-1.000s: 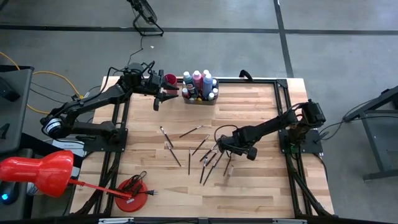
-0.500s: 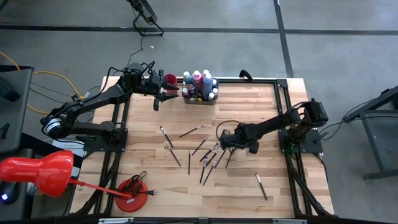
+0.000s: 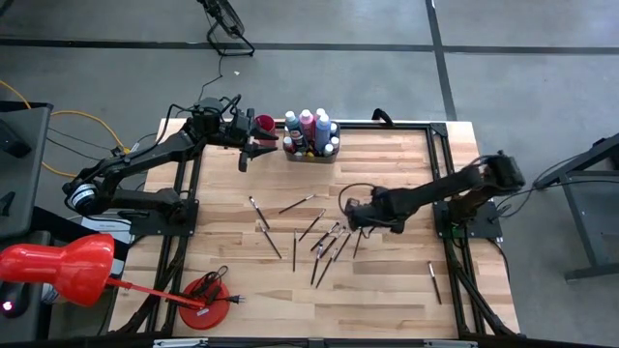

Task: Pick & Place Paint Supplies
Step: Put the black paint brush into the pink cup

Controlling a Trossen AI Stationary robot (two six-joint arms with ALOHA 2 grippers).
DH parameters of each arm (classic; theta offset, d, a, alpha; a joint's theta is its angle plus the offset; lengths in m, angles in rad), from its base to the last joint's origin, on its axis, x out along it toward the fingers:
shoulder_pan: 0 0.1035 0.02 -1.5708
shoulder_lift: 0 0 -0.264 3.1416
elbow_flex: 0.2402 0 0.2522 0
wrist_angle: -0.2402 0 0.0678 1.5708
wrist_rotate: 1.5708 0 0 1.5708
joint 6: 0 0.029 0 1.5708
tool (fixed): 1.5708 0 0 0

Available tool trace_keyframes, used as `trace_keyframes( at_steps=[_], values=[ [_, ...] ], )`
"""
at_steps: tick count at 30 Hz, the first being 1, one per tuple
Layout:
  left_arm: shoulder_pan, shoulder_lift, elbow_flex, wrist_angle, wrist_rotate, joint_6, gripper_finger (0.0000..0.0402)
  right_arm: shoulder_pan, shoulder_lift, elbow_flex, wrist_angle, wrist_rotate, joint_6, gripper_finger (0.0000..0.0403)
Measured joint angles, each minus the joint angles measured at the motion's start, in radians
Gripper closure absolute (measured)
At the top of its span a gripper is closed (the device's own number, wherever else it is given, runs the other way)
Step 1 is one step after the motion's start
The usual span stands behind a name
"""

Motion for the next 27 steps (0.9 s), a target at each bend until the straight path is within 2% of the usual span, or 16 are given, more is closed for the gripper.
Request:
trace_keyframes(
  at_steps=[8,11,14,20,23,27],
  values=[
    [0.0,0.0,0.0,0.001,0.001,-0.002,0.025,-0.003,-0.212,0.0,-0.023,0.236,-0.253,0.04],
    [0.0,0.0,0.0,0.002,0.001,-0.007,0.025,-0.016,-0.286,0.0,0.02,0.322,-0.421,0.04],
    [0.0,0.0,0.0,0.023,0.001,-0.028,0.025,-0.049,-0.351,0.001,0.118,0.365,-0.638,0.04],
    [-0.044,0.0,0.0,0.091,-0.05,-0.029,0.025,-0.145,-0.418,0.001,0.424,0.348,-1.078,0.04],
    [-0.081,0.0,0.0,0.159,-0.067,-0.033,0.025,-0.194,-0.426,0.002,0.6,0.275,-1.274,0.04],
    [-0.154,0.001,0.005,0.223,-0.136,-0.034,0.0249,-0.256,-0.415,0.002,0.775,0.115,-1.489,0.04]
  ],
)
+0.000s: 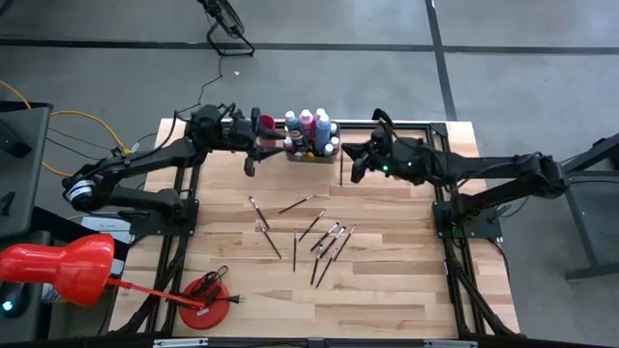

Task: Pick & Place Paint Supplies
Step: Put the black paint brush into the pink cup

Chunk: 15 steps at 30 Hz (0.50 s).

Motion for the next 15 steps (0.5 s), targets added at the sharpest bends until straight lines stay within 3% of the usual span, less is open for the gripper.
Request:
trace_keyframes(
  at_steps=[5,9,15],
  values=[
    [-0.08,0.0,0.04,0.001,-0.078,0.004,0.0228,-0.073,0.002,0.0,0.102,-0.138,-0.097,0.04],
    [-0.147,0.02,0.077,-0.004,-0.204,-0.006,0.0187,-0.121,0.003,0.0,0.184,-0.268,-0.104,0.04],
    [-0.225,0.11,0.162,-0.002,-0.31,-0.04,0.0132,-0.152,0.036,0.0,0.317,-0.401,-0.128,0.04]
  ],
)
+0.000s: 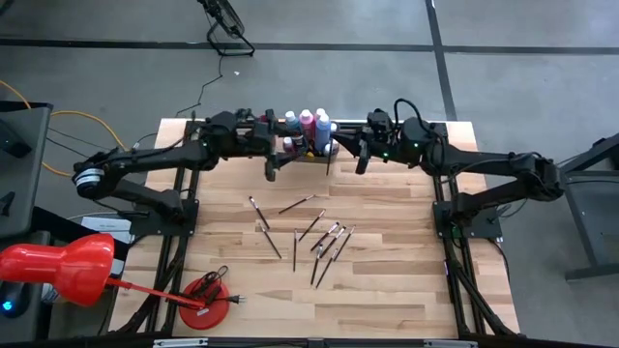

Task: Pick & Place Paint Supplies
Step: Put the black paint brush into the pink cup

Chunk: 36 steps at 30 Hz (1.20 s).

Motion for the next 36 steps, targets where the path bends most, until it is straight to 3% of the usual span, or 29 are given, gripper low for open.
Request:
trace_keyframes(
  at_steps=[7,16,22,30,36],
  values=[
    [-0.042,0.139,0.12,-0.001,-0.011,-0.065,0.0122,0.0,0.023,0.0,0.053,-0.081,-0.021,0.04],
    [-0.041,0.26,0.229,-0.003,0.006,-0.146,0.0133,-0.001,0.022,0.0,0.046,-0.109,-0.05,0.04],
    [-0.041,0.263,0.233,-0.004,0.015,-0.189,0.0208,-0.001,0.022,0.0,0.043,-0.108,-0.071,0.04],
    [-0.041,0.263,0.233,-0.01,0.021,-0.192,0.0381,-0.015,0.022,0.0,0.029,-0.105,-0.084,0.04],
    [-0.04,0.263,0.233,-0.011,0.018,-0.18,0.0391,-0.027,0.022,0.0,0.026,-0.105,-0.083,0.04]
  ],
)
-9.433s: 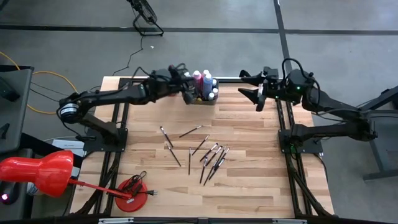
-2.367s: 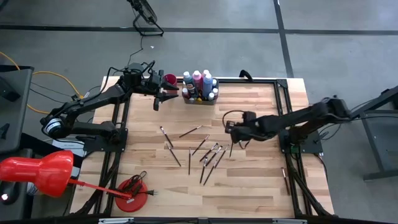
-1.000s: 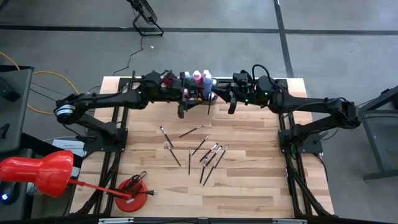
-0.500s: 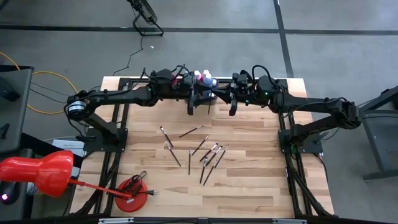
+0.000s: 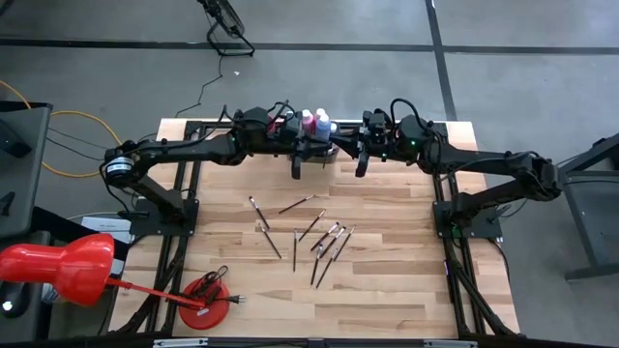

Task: Pick & Place Paint Supplies
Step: Put the black paint brush into the pink cup

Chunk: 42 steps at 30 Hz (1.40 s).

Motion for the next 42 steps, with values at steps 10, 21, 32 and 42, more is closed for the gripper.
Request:
trace_keyframes(
  at_steps=[10,21,32,42],
  values=[
    [0.02,-0.001,0.0,-0.039,0.007,0.07,0.0395,-0.02,-0.004,0.0,-0.016,0.004,0.115,0.0327],
    [0.191,-0.083,-0.01,-0.16,0.003,0.226,0.0395,-0.053,-0.118,0.0,-0.166,0.067,0.111,0.0155],
    [0.366,-0.217,-0.199,-0.095,-0.096,0.328,0.0395,-0.043,-0.194,0.001,-0.318,0.148,0.117,0.0136],
    [0.454,-0.226,-0.401,0.059,-0.265,0.252,0.0395,-0.043,-0.189,0.001,-0.339,0.17,0.145,0.0137]
  ],
)
